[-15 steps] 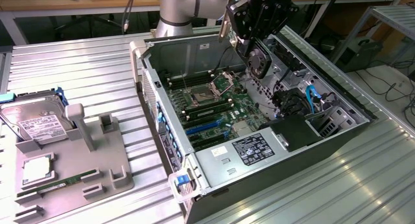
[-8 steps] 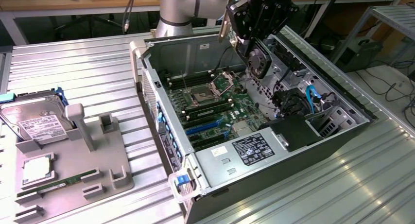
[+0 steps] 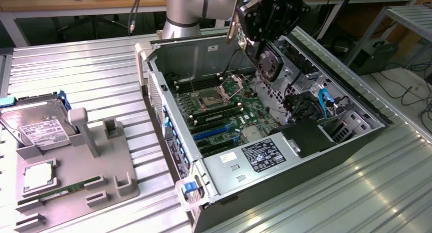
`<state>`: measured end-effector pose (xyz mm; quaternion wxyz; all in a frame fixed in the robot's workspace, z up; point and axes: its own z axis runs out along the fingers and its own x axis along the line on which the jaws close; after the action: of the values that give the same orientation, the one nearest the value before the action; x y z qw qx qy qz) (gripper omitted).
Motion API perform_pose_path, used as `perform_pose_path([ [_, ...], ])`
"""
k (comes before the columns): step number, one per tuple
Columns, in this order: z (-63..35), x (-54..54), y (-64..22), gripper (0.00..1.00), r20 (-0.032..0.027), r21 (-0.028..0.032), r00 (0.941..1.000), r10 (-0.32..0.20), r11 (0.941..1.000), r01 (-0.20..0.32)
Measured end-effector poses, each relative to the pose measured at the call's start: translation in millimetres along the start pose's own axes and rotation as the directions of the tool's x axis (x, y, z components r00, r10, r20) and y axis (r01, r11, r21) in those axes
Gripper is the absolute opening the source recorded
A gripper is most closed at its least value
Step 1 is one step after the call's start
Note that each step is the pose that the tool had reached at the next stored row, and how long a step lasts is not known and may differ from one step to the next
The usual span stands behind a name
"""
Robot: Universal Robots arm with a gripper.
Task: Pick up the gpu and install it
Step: 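Insert the gpu into the slot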
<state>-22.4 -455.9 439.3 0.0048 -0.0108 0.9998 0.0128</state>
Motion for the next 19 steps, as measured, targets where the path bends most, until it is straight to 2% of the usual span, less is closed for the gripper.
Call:
perform_pose_path([
  [3,0.0,0.0,0.0,0.27,-0.0012,-0.0006,0.9988,-0.048,0.9988,0.048],
  [6,0.0,0.0,-0.1,0.27,-0.0028,-0.0014,0.9935,-0.114,0.9935,0.114],
  [13,0.0,0.0,-0.2,0.27,-0.0043,-0.0021,0.9846,-0.175,0.9846,0.175],
  [19,0.0,0.0,-0.2,0.27,-0.0057,-0.0030,0.9728,-0.232,0.9728,0.232],
])
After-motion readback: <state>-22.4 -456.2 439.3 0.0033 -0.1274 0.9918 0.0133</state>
